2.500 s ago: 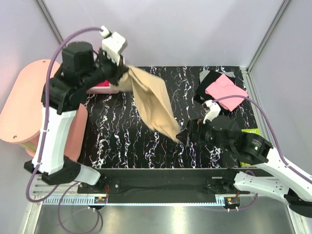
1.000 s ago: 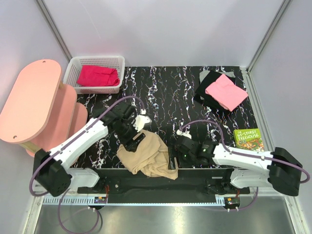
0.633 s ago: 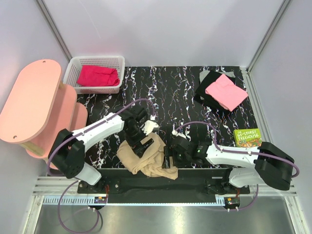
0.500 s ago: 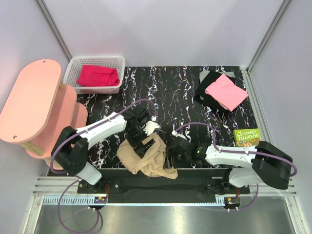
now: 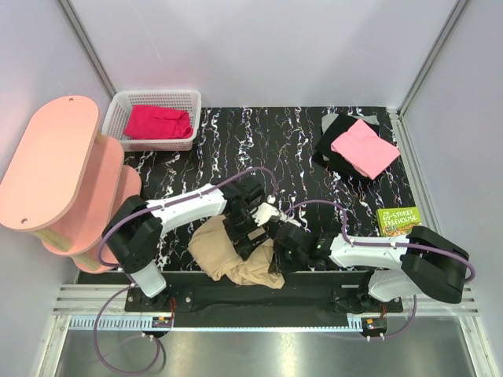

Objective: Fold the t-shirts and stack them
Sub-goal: Flatten out the tshirt

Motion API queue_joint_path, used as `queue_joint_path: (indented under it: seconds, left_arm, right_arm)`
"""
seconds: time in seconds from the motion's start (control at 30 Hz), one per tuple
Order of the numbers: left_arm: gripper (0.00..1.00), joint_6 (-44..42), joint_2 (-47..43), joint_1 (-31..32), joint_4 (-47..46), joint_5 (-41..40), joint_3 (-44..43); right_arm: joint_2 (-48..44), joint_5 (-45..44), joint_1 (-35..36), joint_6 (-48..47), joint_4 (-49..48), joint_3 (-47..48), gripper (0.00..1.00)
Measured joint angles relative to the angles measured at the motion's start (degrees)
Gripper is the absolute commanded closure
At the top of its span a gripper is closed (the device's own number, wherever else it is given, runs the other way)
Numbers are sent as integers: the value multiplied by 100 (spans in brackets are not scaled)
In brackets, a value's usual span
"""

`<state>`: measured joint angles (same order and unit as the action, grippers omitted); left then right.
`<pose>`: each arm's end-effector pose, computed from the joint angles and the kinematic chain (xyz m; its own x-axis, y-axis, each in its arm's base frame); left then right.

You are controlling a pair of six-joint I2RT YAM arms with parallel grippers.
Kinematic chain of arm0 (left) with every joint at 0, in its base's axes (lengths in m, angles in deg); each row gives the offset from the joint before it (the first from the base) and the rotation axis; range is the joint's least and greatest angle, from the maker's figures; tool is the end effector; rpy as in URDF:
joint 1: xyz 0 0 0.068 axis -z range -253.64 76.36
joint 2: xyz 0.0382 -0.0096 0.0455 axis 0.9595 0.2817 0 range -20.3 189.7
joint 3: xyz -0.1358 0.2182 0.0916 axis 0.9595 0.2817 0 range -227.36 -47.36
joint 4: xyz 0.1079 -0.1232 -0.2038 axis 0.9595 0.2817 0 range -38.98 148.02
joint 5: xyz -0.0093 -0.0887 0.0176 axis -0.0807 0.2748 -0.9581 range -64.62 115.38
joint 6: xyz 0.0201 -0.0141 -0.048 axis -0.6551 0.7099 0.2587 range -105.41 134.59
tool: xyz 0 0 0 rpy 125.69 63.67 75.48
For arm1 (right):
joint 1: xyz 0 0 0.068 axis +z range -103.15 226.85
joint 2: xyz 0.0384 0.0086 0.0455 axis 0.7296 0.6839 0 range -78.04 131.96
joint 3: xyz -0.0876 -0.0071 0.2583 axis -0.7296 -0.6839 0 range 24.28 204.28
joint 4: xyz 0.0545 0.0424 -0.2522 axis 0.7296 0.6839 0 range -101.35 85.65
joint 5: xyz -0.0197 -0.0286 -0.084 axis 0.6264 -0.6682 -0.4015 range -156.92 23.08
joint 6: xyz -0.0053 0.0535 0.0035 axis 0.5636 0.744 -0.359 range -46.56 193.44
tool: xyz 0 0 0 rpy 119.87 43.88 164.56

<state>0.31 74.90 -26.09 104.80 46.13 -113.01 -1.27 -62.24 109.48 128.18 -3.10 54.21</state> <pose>0.1926 -0.2291 0.2012 -0.4726 0.8584 -0.1993 0.8610 0.4015 -0.3123 0.1048 0.2087 0.1431 -0.9579 -0.0800 -0.2757 -0.2154 0.8352 0.5060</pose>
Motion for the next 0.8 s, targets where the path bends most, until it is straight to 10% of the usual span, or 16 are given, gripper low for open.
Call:
queue_joint_path:
  seconds: [0.17,0.37,0.8]
  left_arm:
    - [32,94,136,144,-173,-160,17]
    - [100,111,426,85,-348,-476,20]
    - [100,-116,-160,-1016,367,-1073,-1198]
  right_arm:
    - [-46,0,4,48,4,-2,84]
    - [-52,-4,4,192,153,-9,93]
    - [-507,-299,39,-328,1014,796,100]
